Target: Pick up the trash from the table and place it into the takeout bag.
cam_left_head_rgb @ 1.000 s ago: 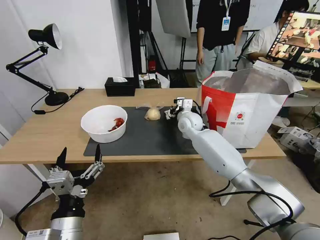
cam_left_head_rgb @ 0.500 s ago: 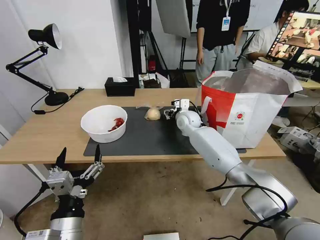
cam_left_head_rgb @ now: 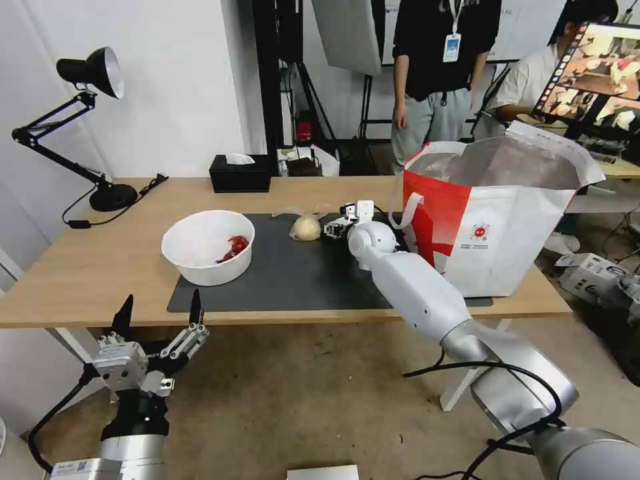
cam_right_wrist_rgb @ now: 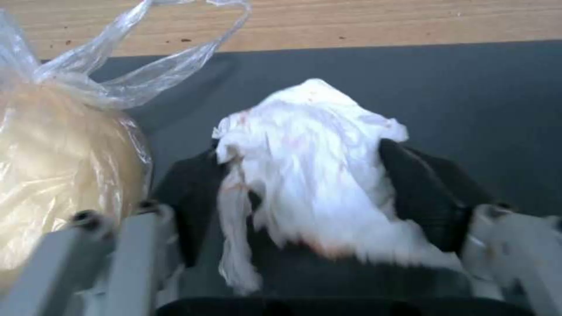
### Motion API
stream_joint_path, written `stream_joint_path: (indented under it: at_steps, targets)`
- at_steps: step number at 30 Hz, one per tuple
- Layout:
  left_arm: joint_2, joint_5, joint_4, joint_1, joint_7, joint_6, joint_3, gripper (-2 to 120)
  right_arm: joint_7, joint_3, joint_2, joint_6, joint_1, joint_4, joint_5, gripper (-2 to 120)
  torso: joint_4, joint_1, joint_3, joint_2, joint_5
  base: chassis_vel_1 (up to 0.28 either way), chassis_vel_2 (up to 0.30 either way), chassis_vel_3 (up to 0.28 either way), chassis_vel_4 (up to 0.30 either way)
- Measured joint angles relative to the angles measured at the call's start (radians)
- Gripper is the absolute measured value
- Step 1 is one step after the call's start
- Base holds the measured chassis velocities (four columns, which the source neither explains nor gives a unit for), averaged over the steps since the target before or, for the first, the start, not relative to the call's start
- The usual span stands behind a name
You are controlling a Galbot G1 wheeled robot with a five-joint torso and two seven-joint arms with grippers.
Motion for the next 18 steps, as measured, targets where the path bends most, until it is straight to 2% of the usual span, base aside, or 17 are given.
stream_joint_path:
  at_steps: [2, 4, 6, 7, 9, 10, 12, 13, 17, 18]
  targets:
    - [0.001, 0.000, 0.000, 0.000, 0.000, -0.001, 0.000, 100, 0.001, 0.001, 0.000, 0.000, 0.000, -0.001, -0.001, 57, 0.0000, 0.000, 0.000, 0.000, 0.0000, 0.000, 0.000, 0.000, 0.000]
    - [0.001, 0.000, 0.000, 0.000, 0.000, -0.001, 0.000, 100, 0.002, 0.001, 0.000, 0.000, 0.000, -0.001, -0.001, 53, 0.0000, 0.000, 0.000, 0.000, 0.0000, 0.000, 0.000, 0.000, 0.000]
    - [0.001, 0.000, 0.000, 0.000, 0.000, -0.004, 0.000, 100, 0.005, 0.002, -0.001, 0.000, 0.000, 0.000, 0.000, 41, 0.0000, 0.000, 0.000, 0.000, 0.0001, 0.000, 0.000, 0.000, 0.000]
    - [0.001, 0.000, 0.000, 0.000, 0.000, -0.004, 0.000, 100, 0.005, 0.002, -0.001, 0.000, 0.000, 0.000, 0.000, 41, 0.0000, 0.000, 0.000, 0.000, 0.0001, 0.000, 0.000, 0.000, 0.000]
    - [0.001, 0.000, 0.000, 0.001, 0.000, -0.005, 0.000, 100, 0.008, 0.002, -0.002, 0.000, -0.003, 0.002, 0.000, 32, 0.0000, 0.000, 0.000, 0.000, 0.0001, 0.000, 0.000, 0.000, 0.000]
    - [0.001, 0.000, 0.000, 0.001, 0.000, -0.005, 0.000, 100, 0.008, 0.002, -0.002, 0.000, -0.003, 0.002, 0.000, 32, 0.0000, 0.000, 0.000, 0.000, 0.0001, 0.000, 0.000, 0.000, 0.000]
    - [0.002, 0.000, 0.000, 0.002, 0.000, -0.009, 0.000, 100, 0.013, 0.003, -0.003, 0.000, -0.007, 0.006, 0.000, 22, 0.0000, 0.000, 0.000, 0.000, 0.0001, 0.000, 0.000, 0.000, 0.000]
    - [0.002, 0.000, 0.000, 0.002, 0.000, -0.009, 0.000, 100, 0.013, 0.003, -0.003, 0.000, -0.007, 0.006, 0.000, 22, 0.0000, 0.000, 0.000, 0.000, 0.0001, 0.000, 0.000, 0.000, 0.000]
    - [0.001, 0.000, 0.000, 0.002, -0.002, -0.013, -0.001, 100, 0.021, 0.003, -0.005, 0.002, -0.013, 0.017, -0.004, 2, 0.0002, 0.000, 0.000, 0.000, 0.0002, 0.000, 0.000, 0.000, 0.000]
    - [0.001, 0.000, 0.000, 0.002, -0.002, -0.013, -0.001, 100, 0.021, 0.003, -0.005, 0.002, -0.013, 0.017, -0.004, 2, 0.0002, 0.000, 0.000, 0.000, 0.0002, 0.000, 0.000, 0.000, 0.000]
